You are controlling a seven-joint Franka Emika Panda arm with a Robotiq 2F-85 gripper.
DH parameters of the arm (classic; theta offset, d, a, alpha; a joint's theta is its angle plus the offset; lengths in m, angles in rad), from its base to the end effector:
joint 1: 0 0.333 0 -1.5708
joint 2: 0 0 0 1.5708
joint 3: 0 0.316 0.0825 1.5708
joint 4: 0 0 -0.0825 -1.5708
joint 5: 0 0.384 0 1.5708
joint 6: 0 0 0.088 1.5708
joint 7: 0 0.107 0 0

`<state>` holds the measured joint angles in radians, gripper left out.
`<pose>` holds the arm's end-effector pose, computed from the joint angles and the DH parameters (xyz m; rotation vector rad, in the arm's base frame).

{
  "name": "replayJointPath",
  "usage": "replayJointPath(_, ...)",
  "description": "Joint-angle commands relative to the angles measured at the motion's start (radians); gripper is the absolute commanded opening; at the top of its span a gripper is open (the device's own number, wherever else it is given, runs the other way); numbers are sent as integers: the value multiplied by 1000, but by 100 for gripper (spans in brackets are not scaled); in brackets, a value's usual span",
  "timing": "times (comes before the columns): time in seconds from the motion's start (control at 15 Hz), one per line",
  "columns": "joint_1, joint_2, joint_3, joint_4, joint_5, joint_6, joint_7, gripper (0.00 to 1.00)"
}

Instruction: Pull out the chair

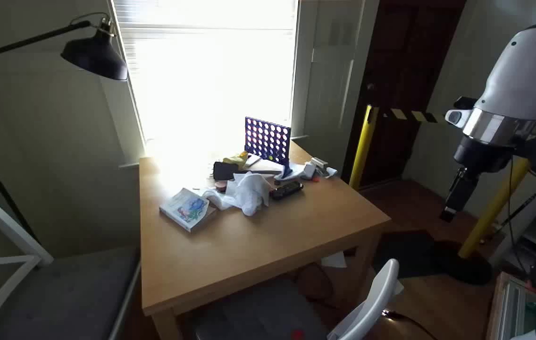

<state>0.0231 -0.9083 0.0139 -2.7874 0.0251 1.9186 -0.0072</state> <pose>0.2844 0.0121 0.4510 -3.1273 -0.0485 -0.0615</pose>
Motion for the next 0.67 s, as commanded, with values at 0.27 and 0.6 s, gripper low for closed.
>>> replayJointPath(0.27,1,10,-1,-18,-1,-5,0,100)
replayJointPath(0.6,1,10,-1,-17,-1,-5,0,100)
